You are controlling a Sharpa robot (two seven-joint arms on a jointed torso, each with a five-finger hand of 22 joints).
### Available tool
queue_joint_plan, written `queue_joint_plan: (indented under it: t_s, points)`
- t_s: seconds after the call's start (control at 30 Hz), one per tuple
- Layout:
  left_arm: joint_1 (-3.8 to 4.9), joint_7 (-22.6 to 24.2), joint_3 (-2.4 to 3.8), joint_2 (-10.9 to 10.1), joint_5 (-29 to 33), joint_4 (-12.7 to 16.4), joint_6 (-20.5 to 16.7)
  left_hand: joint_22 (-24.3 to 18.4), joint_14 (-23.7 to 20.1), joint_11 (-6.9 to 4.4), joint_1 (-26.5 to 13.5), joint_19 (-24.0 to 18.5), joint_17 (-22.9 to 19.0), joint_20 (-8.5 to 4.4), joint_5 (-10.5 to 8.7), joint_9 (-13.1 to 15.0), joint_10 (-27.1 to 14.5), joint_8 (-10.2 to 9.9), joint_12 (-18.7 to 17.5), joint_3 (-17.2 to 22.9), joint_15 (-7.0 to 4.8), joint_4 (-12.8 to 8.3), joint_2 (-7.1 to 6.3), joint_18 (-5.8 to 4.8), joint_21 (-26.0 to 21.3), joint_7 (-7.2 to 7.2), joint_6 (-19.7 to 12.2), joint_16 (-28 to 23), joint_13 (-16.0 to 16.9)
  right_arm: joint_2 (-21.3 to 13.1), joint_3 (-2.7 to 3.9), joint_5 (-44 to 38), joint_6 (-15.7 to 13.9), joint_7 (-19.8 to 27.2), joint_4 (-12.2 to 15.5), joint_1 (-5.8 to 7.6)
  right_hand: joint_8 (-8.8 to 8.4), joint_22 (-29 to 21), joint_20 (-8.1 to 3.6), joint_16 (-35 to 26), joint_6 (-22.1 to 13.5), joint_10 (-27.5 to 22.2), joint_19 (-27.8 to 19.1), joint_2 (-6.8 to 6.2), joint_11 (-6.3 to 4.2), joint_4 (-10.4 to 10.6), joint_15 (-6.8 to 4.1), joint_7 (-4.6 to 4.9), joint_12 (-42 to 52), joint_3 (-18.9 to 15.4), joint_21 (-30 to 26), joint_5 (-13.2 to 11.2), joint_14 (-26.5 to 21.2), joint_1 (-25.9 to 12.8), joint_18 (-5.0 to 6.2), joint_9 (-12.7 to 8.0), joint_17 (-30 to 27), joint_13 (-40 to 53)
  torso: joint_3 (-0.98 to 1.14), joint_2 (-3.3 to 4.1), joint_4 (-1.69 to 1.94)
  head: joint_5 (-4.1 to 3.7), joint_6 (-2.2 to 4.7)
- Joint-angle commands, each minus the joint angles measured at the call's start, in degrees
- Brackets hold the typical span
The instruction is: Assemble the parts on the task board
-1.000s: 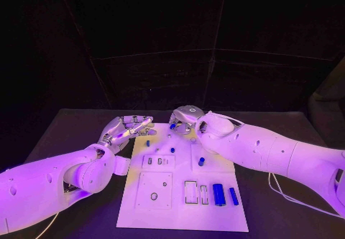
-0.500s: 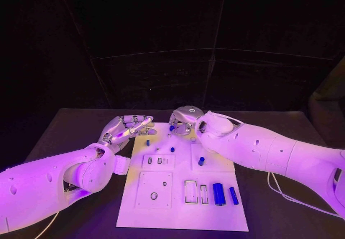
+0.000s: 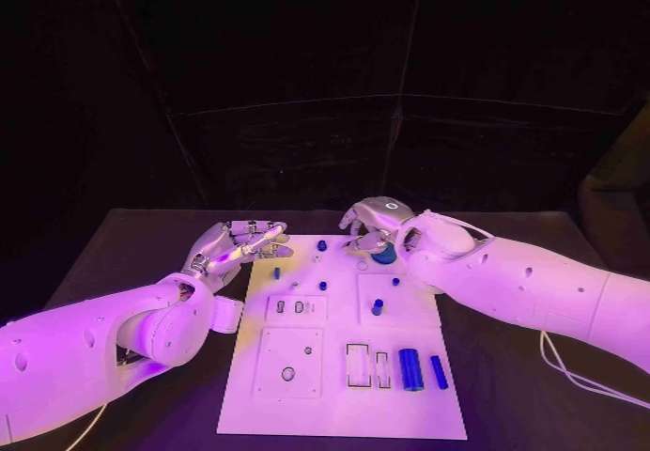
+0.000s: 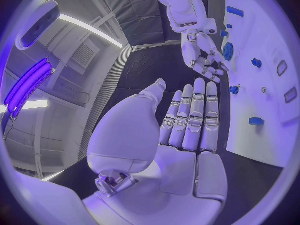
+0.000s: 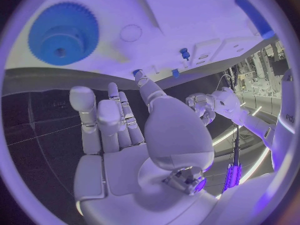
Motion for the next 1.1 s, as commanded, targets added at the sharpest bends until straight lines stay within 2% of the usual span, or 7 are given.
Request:
queue_joint_plan:
  t_s: [0.03,0.2,0.23,0.3,0.47,0.77,1.1]
  points:
    - [0.12,0.08,0.04,-0.16,-0.29,0.14,0.89,-0.07,-0.03,0.37,-0.33,0.19,0.08,0.26,-0.26,-0.07,0.04,-0.35,-0.30,0.04,0.36,-0.28,0.03,0.87,-0.28,0.17,0.31,-0.35,-0.06,-2.63,0.45,8.64,0.36,-2.49,2.22,0.50,-0.45,5.24,-1.25,3.87,-0.49,8.12,2.84,-1.80,-1.77,2.70,-1.36,-1.37,5.21,-2.82,3.07,1.70,1.67,-2.79,-1.79,-0.26,6.22,3.07,0.15,-0.21,-0.66,0.09,0.21]
    - [0.13,0.03,0.04,-0.30,-0.29,0.04,0.91,-0.09,-0.04,0.36,-0.32,0.19,0.09,0.26,-0.26,-0.07,0.04,-0.37,-0.33,0.06,0.36,-0.31,0.06,0.87,-0.31,0.13,0.32,-0.39,-0.06,-6.88,0.88,13.49,6.01,-4.93,4.44,1.29,-0.53,9.71,-2.68,9.42,-1.71,13.76,5.22,-3.56,-3.01,8.28,-2.51,-2.22,23.64,-8.45,5.89,2.62,2.97,-1.91,-2.74,-0.31,15.19,20.88,0.30,-0.30,-0.98,0.22,0.26]
    - [0.13,0.02,0.04,-0.31,-0.29,0.00,0.92,-0.10,-0.04,0.35,-0.30,0.19,0.09,0.26,-0.26,-0.07,0.04,-0.37,-0.35,0.07,0.36,-0.33,0.07,0.87,-0.32,0.12,0.33,-0.40,-0.07,-7.55,0.92,13.98,7.19,-5.47,4.72,1.38,-0.01,10.49,-2.39,11.33,-2.43,9.36,5.57,-1.65,-3.16,14.75,-1.53,-2.41,35.16,-11.06,6.57,3.78,2.69,2.80,-3.18,-0.12,17.52,33.85,0.27,-0.27,-0.86,0.09,0.29]
    - [0.14,0.01,0.03,-0.30,-0.29,-0.06,0.93,-0.12,-0.04,0.33,-0.28,0.19,0.09,0.27,-0.25,-0.06,0.05,-0.38,-0.38,0.09,0.36,-0.37,0.09,0.87,-0.34,0.09,0.35,-0.44,-0.07,-8.49,0.97,14.37,9.07,-6.39,5.05,1.51,0.31,11.34,-1.98,12.29,-2.48,8.17,5.73,-4.61,-2.29,17.46,-1.82,-1.80,40.54,-12.48,6.97,2.85,2.84,4.39,-3.05,-0.11,19.70,40.55,0.21,-0.25,-0.78,0.02,0.32]
    - [0.13,-0.03,0.03,-0.06,-0.29,-0.36,1.06,-0.15,-0.05,0.31,-0.24,0.20,0.11,0.27,-0.25,-0.06,0.06,-0.40,-0.43,0.12,0.36,-0.44,0.11,0.88,-0.36,0.06,0.37,-0.49,-0.07,-9.48,1.03,12.95,13.08,-8.30,5.03,1.66,0.56,13.11,-1.62,14.14,-3.44,8.91,6.31,-5.92,-1.75,23.94,-1.34,-1.24,49.88,-13.72,8.01,2.80,3.35,7.90,-3.18,-0.23,23.64,51.68,0.16,-0.18,-0.66,-0.40,0.26]
    - [0.13,-0.12,0.03,0.36,-0.29,-0.89,1.24,-0.18,-0.04,0.29,-0.18,0.21,0.12,0.27,-0.25,-0.06,0.08,-0.43,-0.49,0.18,0.35,-0.53,0.15,0.88,-0.40,0.04,0.40,-0.55,-0.07,-8.09,1.03,11.38,16.63,-8.61,4.11,1.70,1.43,14.30,-1.48,15.33,-2.94,13.66,6.72,-4.73,-1.66,24.00,-1.20,-1.24,62.27,-13.64,8.74,3.77,3.70,10.11,-3.36,-0.14,26.32,65.34,0.08,-0.11,-0.49,-0.59,-0.06]
    - [0.12,-0.19,0.03,0.48,-0.29,-1.13,1.39,-0.22,-0.04,0.28,-0.11,0.22,0.14,0.27,-0.25,-0.06,0.10,-0.46,-0.55,0.23,0.34,-0.63,0.18,0.88,-0.43,0.03,0.41,-0.61,-0.07,-7.13,1.00,8.69,15.47,-8.45,3.44,1.68,2.43,15.63,-1.47,16.14,-1.84,15.23,7.29,-3.17,-1.77,22.16,-1.24,-1.44,66.84,-12.93,9.48,4.58,3.98,11.89,-3.59,-0.07,28.24,70.50,0.03,-0.20,-0.58,-0.42,-0.36]
